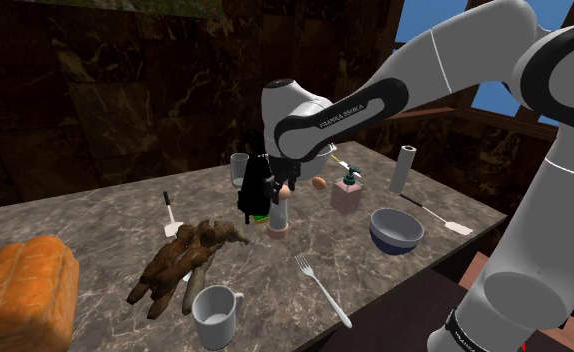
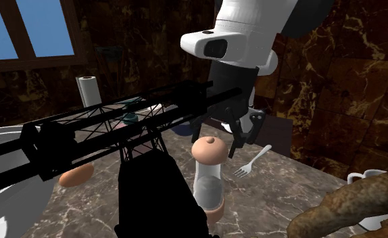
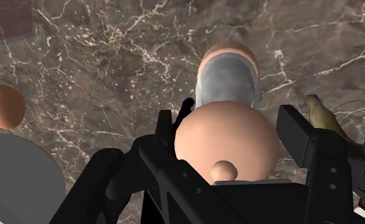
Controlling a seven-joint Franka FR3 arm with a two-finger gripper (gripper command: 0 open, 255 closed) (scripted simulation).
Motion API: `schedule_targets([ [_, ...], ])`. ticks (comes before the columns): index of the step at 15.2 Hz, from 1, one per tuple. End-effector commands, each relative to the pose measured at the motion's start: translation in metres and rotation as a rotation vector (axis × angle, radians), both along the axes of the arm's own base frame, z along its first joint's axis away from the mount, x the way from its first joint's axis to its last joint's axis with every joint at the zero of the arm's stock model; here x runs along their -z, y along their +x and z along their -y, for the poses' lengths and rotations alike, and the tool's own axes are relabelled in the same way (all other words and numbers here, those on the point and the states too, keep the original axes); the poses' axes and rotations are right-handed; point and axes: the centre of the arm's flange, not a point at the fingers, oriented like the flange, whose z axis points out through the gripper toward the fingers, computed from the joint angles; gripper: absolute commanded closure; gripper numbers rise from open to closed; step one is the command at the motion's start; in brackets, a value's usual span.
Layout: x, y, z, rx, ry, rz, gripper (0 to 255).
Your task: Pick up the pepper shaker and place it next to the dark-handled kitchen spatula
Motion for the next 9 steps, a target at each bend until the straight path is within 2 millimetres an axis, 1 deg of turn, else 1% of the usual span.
schedule_targets([
  [1,-0.008,0.0,0.0,0.001,0.0,-0.001,255],
  [9,-0.05,0.0,0.0,0.001,0.0,-0.001,255],
])
